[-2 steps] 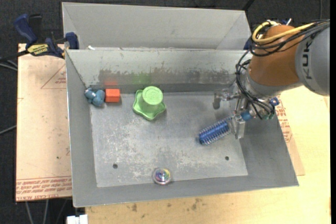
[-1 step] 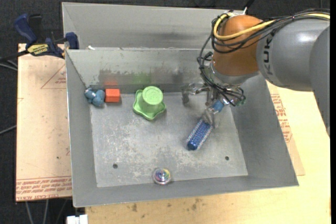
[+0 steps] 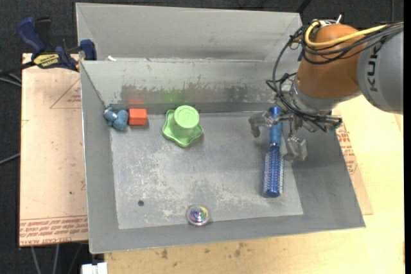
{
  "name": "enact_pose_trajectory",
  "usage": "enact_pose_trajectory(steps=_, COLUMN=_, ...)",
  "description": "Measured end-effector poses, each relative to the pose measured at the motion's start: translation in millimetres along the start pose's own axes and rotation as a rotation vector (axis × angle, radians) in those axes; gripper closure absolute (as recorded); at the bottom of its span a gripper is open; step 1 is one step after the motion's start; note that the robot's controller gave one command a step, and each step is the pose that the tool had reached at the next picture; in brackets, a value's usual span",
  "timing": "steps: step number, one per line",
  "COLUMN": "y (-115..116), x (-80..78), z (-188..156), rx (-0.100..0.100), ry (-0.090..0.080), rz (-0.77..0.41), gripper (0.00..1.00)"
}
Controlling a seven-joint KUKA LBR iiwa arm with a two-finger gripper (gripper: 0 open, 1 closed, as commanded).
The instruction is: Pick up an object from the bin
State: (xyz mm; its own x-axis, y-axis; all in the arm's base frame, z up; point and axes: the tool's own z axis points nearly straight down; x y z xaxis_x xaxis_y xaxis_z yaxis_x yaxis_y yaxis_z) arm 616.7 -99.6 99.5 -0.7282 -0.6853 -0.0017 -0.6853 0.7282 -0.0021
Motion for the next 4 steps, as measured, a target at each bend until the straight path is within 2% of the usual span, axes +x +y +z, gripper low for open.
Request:
enact_pose_trajectory(steps=1, y=-21.5, x=33.6, z=20.7, rx=-0.017, ry=-0.015, rz=-0.115, gripper=0.0)
enact_pose_trajectory(steps=2, y=-25.6, x=38.9, z=22.4, rx=-0.005, ry=-0.006, rz=-0.122, gripper=1.0)
enact_pose_trajectory(steps=3, y=-7.4, x=65.4, z=-57.4, rx=0.003, ry=-0.003, rz=-0.138, gripper=1.0)
enact_pose_trajectory(steps=4, y=46.6, x=83.7, z=-174.6, rx=0.004, ry=-0.003, rz=-0.163, gripper=1.0)
